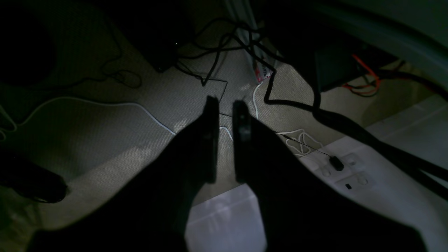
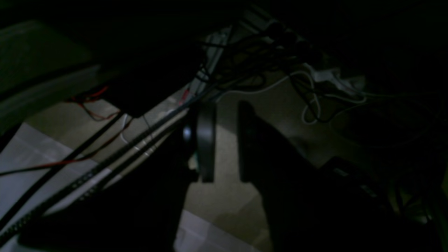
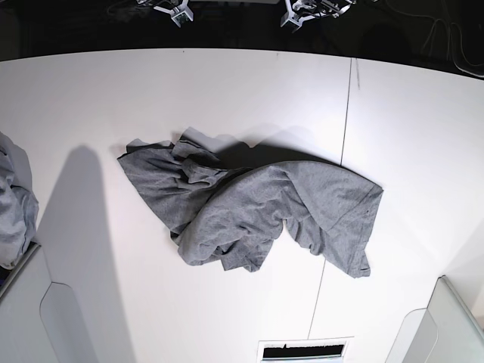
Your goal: Layout the t-shirt on the table in an organized manner, then fold the t-shirt properly
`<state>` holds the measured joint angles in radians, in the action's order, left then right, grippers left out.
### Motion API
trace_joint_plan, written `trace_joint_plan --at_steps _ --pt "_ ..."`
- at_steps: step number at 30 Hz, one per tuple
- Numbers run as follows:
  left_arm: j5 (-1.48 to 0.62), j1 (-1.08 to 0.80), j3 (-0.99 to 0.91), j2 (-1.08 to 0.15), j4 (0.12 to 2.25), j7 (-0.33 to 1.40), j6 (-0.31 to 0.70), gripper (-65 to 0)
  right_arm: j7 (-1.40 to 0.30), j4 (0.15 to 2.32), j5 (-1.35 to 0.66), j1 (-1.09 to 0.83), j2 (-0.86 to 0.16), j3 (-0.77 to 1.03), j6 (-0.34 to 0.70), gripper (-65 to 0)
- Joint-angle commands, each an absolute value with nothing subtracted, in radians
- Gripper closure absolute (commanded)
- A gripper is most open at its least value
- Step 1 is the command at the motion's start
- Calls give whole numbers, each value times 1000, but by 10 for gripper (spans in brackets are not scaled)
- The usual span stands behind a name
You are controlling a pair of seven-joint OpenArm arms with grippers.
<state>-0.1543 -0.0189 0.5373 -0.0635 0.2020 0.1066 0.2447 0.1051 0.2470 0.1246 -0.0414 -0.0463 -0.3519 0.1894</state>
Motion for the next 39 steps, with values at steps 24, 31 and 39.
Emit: trace_joint_plan --at_steps 24,31,39 --pt "-155 -29 537 -61 208 101 255 -80 117 253 124 -46 -44 -354 183 -98" --pt "-155 -103 537 -62 288 99 255 -80 117 286 124 -80 -44 -354 182 -98" --pt "-155 -233 536 -67 448 47 254 -80 117 508 124 -241 -72 -354 183 -98"
